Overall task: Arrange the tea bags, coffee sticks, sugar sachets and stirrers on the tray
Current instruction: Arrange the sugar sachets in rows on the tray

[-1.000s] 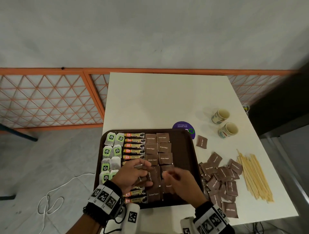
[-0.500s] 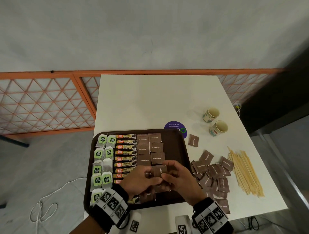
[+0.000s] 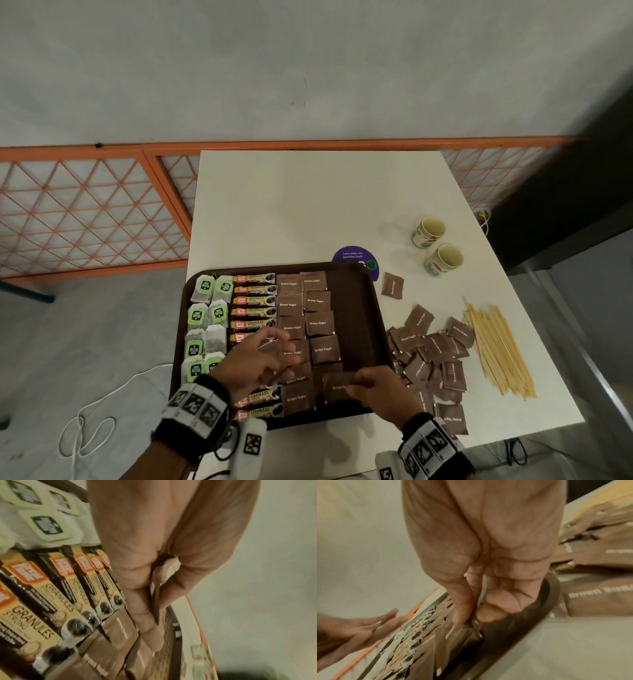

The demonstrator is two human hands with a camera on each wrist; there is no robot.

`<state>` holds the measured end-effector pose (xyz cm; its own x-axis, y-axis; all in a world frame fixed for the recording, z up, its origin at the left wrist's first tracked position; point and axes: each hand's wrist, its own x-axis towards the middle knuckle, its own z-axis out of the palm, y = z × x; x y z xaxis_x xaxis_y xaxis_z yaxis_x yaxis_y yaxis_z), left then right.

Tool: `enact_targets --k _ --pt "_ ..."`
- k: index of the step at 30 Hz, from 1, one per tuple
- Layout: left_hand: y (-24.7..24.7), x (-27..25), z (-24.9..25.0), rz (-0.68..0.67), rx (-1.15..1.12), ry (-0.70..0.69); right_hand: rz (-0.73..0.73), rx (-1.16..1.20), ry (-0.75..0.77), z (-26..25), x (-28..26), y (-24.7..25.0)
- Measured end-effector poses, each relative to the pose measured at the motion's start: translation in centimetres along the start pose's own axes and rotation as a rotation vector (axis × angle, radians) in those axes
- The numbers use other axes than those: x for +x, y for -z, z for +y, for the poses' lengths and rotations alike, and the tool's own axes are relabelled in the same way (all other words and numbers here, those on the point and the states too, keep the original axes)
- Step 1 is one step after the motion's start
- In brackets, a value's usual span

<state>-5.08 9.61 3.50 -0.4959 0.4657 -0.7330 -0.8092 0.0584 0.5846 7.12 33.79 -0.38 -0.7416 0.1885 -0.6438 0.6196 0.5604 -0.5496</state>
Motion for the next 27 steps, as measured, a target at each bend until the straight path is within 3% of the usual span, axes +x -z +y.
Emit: enact_targets --k 2,6,11,15,18,21,27 --pt "1.3 -0.2 0.1 -0.015 -0.102 -0.018 -0.037 -0.005 -0.011 0.2 0.3 -0.5" --pt "2.0 -0.2 -0.2 0.022 -0.092 -0.056 -0.080 -0.100 -0.005 0.0 1.0 -1.1" --pt "0.6 -0.5 -0.3 0.060 0.008 -0.079 0.061 -0.101 -0.081 -0.3 1.1 -1.0" --pt "-0.8 -0.9 -0.3 -0.027 0.116 -0.098 0.143 0.034 0.092 -3.9 -0.5 0.4" --pt "-1.8 -0.7 -0.5 -0.076 0.319 -0.177 -0.012 0.244 0.229 -7.7 -1.4 0.8" --pt "-2.3 -0.7 -0.6 -0.099 0.480 -0.247 -0.076 0.382 0.226 -9.3 -1.5 0.4" --pt "-0.4 -1.7 -1.4 -0.077 0.360 -0.182 -0.121 0.417 0.207 -8.9 -1.3 0.1"
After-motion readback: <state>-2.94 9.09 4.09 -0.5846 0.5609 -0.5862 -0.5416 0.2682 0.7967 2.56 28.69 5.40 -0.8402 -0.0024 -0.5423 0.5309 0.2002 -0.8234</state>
